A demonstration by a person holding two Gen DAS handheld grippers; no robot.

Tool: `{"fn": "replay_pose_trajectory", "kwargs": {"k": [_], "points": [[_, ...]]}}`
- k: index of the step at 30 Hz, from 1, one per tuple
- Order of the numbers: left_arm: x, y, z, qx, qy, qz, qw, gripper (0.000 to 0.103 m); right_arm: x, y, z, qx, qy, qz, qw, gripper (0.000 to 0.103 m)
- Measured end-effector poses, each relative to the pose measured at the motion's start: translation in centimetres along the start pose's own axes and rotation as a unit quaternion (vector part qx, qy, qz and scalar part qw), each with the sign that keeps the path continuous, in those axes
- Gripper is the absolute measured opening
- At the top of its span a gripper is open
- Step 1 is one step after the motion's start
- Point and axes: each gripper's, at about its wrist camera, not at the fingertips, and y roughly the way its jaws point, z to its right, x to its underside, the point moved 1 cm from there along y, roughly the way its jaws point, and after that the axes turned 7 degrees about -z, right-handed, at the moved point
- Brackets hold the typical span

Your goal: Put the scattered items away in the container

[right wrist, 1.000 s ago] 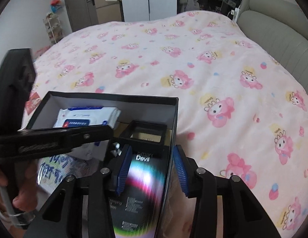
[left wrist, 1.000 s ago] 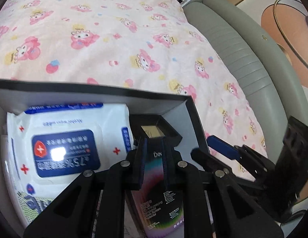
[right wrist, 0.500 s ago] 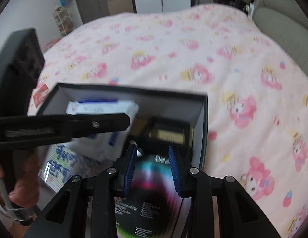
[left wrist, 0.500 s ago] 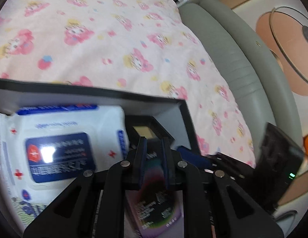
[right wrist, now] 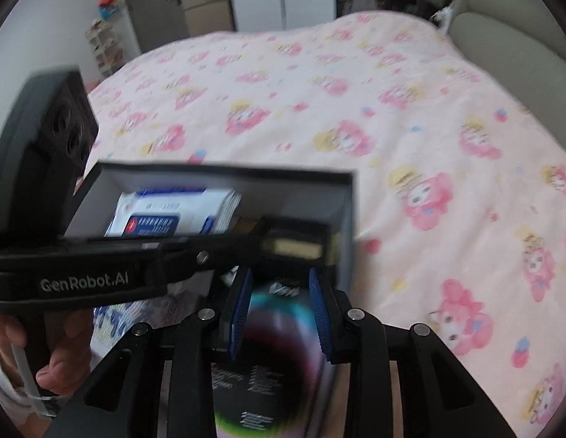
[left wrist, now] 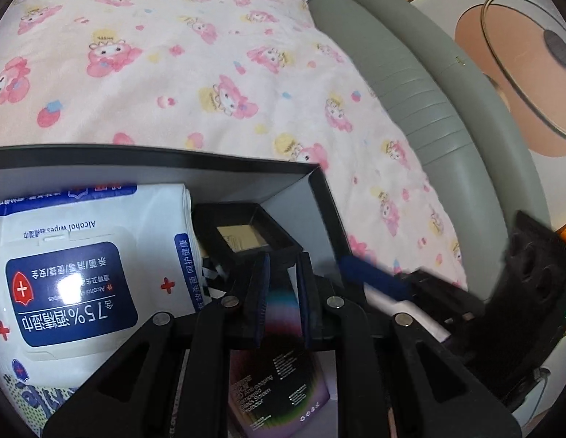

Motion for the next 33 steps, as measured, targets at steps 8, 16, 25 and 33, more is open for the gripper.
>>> {"fn": "replay_pose_trajectory", "kwargs": {"k": [8,16,25,33], "points": [[0.8,1.2,-0.2,-0.025,-0.005,-0.036,0.9990,0.012,-0.5,-1.0,0.3,-0.001,0.023,0.022,1.000,0.029],[0.5,-2.4,-1.3,0.002,-0.032,0.015,0.9994,0.012,-2.7,1.9,0.2,-0.008,0.014,-0.016,1.000,0.028],[0.3,-2.1,-1.6,0.011,-0.030,0.013,0.9994,0.012,-1.3,3.2,-0.9,-0.021,-0.004,-0.045,0.999,0.028],[0.4,-2.2,-1.9,0.012,-0.037,0.026,0.9989,0.014,-2.4,3.0,-0.5,-0.040,0.007,-0.012,0.999,0.028]]}}
